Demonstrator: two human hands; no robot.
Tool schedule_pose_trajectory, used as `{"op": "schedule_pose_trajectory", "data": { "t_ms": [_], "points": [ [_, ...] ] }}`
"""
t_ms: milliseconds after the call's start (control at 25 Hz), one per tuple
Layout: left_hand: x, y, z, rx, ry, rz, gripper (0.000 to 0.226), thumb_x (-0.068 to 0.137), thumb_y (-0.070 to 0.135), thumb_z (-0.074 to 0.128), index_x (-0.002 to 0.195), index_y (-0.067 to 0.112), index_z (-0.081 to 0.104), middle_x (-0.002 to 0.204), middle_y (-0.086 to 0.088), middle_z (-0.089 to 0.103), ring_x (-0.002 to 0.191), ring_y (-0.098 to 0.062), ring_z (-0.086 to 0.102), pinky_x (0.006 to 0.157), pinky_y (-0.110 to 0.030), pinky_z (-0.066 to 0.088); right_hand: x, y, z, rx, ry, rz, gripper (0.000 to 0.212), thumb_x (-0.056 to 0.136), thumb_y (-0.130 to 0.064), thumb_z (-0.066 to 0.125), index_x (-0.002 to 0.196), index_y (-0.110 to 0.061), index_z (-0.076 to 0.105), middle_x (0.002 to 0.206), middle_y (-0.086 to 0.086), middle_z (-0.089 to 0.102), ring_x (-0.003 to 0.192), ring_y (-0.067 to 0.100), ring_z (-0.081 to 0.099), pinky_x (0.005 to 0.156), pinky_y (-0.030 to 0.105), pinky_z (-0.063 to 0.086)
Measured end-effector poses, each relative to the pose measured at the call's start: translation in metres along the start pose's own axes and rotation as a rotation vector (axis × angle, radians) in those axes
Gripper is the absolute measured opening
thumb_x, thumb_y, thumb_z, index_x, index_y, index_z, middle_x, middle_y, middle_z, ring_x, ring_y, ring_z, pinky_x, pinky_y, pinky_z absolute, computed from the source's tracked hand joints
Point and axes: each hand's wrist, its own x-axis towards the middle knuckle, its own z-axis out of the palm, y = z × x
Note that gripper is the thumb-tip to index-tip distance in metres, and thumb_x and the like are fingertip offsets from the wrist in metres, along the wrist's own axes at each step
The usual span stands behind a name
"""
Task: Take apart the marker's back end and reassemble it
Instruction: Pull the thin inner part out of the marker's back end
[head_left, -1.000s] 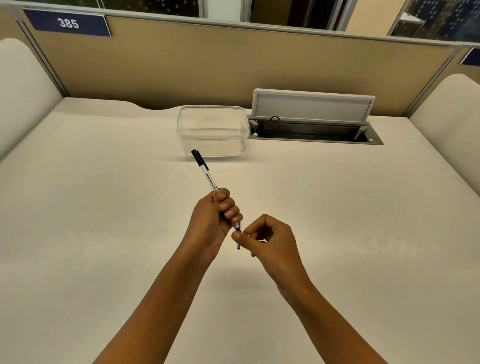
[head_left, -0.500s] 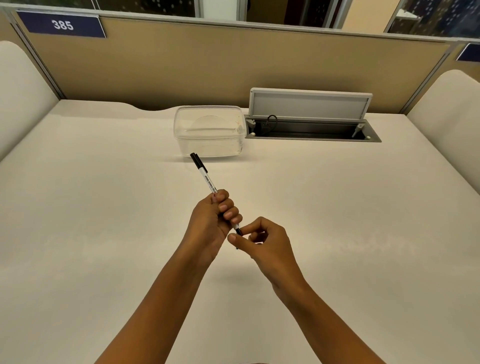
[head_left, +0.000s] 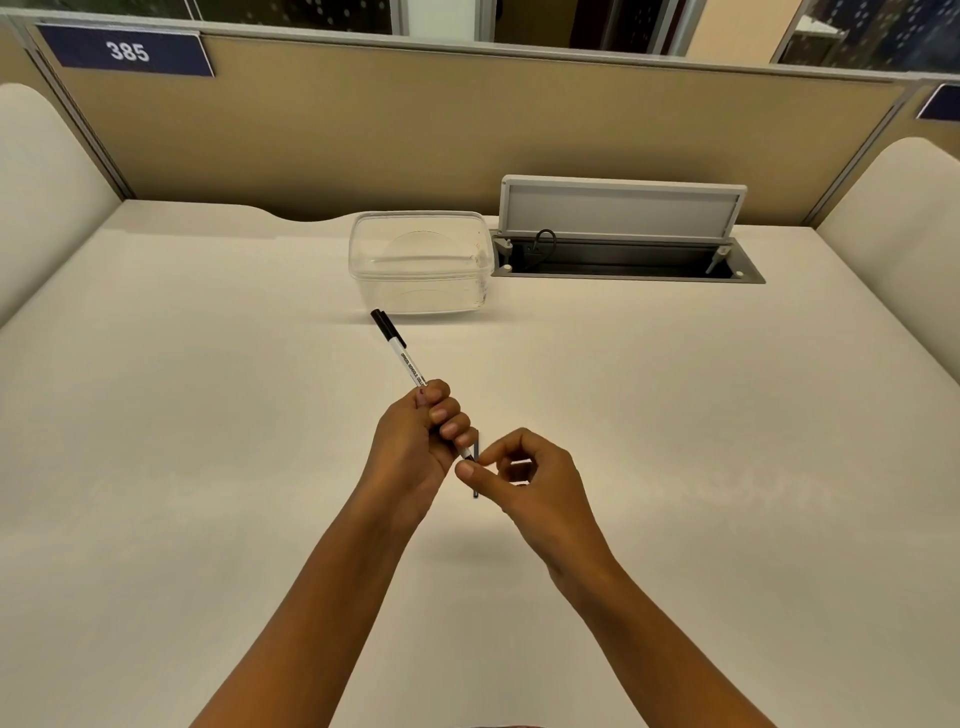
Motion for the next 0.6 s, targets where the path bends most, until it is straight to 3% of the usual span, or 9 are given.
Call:
{"op": "schedule_pose_trajectory", "data": {
  "t_ms": [120,240,400,600],
  "points": [
    [0.0013,0.0026,0.0005,-0.007,0.006,0.005,0.039,0.078,-0.012,0.012,0.062,0.016,0.034,0.044,0.006,0.033,0.039,-0.010,0.030,0.041,-0.020,0.033,0.0004,-0.0019,0.0023,-0.036,-0.047,0.007,0.027,0.079,-0.048,0.067,0.097,-0.026,0.069,0.090,-0.009,0.066,0.068,0.007,0.056,0.064,0.020,0.045],
    [0.0015,0.0045,0.0000,0.006,0.014,0.010,0.039,0.079,-0.011,0.012,0.062,0.016,0.034,0.044,0.006,0.033,0.038,-0.009,0.031,0.041,-0.020,0.033,0.0008,-0.0023,0.0045,-0.050,-0.059,0.019,0.019,0.084,-0.043,0.064,0.087,-0.028,0.074,0.078,-0.014,0.068,0.061,0.000,0.056,0.065,0.019,0.043],
    [-0.0009,0.0004,0.0005,-0.010,0.013,-0.003,0.039,0.079,-0.012,0.012,0.062,0.016,0.035,0.044,0.006,0.033,0.039,-0.009,0.030,0.042,-0.020,0.032,0.0014,-0.0003,0.0052,-0.030,-0.017,0.021,0.019,0.073,-0.038,0.077,0.080,-0.023,0.067,0.078,0.005,0.064,0.067,0.011,0.054,0.064,0.026,0.047],
    [-0.0023,0.0011,0.0025,-0.012,0.012,0.004,0.038,0.080,-0.010,0.014,0.061,0.015,0.036,0.045,0.006,0.033,0.039,-0.009,0.030,0.042,-0.020,0.032,-0.0013,-0.0006,0.0059,-0.022,-0.074,0.061,0.029,0.076,-0.051,0.068,0.092,-0.026,0.068,0.084,-0.007,0.061,0.065,0.009,0.051,0.065,0.023,0.044]
  ]
}}
